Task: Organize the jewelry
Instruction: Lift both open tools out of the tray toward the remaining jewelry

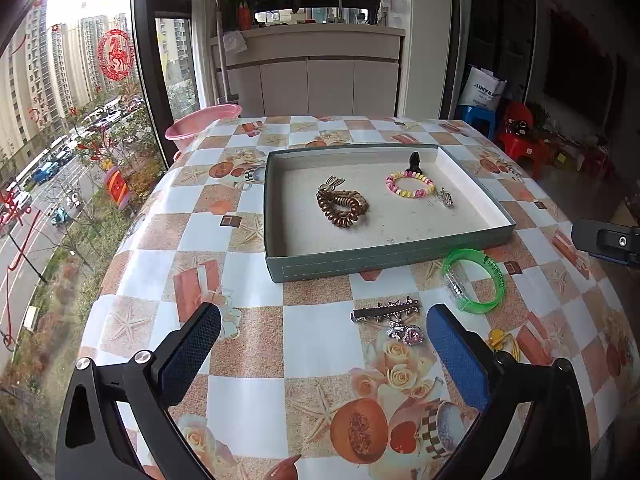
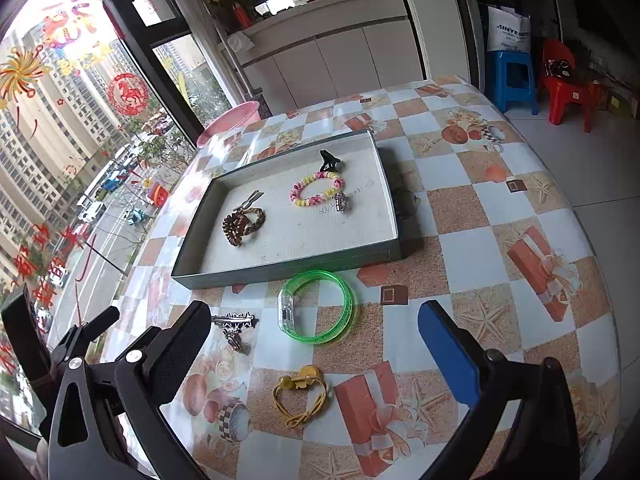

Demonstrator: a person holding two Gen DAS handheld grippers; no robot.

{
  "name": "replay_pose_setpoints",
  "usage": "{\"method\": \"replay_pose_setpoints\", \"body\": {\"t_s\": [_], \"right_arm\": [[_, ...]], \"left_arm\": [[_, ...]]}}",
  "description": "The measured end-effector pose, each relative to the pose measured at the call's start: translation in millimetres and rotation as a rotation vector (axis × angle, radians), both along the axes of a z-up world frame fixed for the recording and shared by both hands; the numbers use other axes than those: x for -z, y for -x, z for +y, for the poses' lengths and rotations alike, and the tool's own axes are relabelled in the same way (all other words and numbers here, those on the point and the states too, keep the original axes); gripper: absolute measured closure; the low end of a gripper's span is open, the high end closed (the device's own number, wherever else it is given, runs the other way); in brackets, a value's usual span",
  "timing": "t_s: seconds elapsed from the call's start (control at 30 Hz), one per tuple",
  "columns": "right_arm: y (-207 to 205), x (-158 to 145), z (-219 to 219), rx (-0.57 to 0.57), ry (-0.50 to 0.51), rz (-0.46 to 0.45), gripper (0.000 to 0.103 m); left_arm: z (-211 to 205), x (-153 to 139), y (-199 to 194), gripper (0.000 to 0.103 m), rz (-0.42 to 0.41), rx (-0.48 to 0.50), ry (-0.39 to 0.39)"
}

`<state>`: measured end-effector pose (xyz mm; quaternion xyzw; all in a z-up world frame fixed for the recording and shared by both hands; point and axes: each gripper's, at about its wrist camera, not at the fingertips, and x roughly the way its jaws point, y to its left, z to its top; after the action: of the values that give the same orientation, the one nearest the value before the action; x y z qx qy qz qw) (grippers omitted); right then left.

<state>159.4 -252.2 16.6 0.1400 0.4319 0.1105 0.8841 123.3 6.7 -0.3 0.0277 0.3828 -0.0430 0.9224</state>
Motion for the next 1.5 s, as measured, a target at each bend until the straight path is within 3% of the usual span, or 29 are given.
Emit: {"method": "replay_pose_setpoints", "body": {"t_s": [0.33,0.7,1.23,1.43,1.5], "right_arm": [[28.4,15.8,24.6,-0.065,0.104,0.009,0.0],[44.4,47.7,35.0,-0.12,0.19,0.063,0.0],[39.1,70.5,23.5,-0.093,0.174,0.108,0.0],[34.1,76.8,30.9,-0.106,0.192,0.12,0.011],[32.5,78.7,34.7,-0.112,0.201,0.119,0.016]], "left_arm": [[16.2,27.8,13.0,0.0,0.06,-0.042,0.05],[14.6,52.6,15.9,0.0,0.138,-0.019,0.092],[3.9,57.4,-29.1,0.0,0.108,0.045,-0.029],[-15.6,57.3,-37.8,0.008,0.102,0.118,-0.068],[-21.6,57.3,-39.9,0.015,0.104,0.14,-0.082]]}}
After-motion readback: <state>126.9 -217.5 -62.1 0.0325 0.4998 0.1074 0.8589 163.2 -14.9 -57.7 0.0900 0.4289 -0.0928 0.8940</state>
